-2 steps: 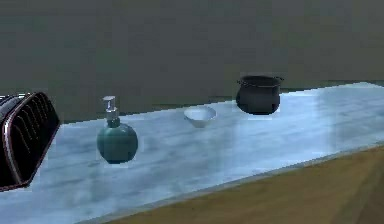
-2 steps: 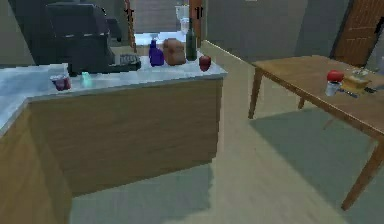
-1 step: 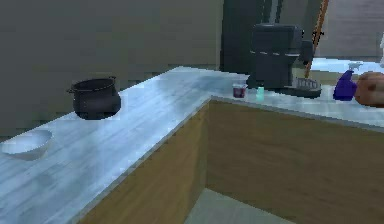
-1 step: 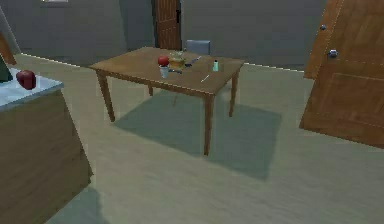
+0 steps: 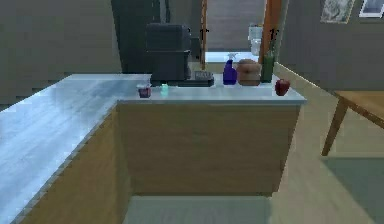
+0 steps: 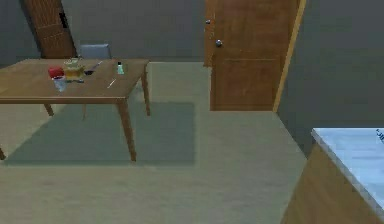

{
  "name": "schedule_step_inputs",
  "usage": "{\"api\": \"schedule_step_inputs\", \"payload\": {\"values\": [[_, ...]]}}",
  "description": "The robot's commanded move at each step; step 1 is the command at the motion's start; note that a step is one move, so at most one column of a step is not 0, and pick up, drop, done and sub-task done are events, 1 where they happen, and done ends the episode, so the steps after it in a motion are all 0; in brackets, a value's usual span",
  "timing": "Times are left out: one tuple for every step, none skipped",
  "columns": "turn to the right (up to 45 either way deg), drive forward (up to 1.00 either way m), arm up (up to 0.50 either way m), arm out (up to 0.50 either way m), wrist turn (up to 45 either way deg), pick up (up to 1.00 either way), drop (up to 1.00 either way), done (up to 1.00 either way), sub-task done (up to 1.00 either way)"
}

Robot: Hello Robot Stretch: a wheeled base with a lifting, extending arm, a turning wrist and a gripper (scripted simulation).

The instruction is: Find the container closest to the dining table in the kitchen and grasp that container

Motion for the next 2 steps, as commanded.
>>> {"api": "schedule_step_inputs", "payload": {"values": [[0.0,0.75,0.00,0.00,0.0,0.00,0.00,0.00,0.00],[-45.0,0.00,0.00,0.00,0.0,0.00,0.00,0.00,0.00]]}}
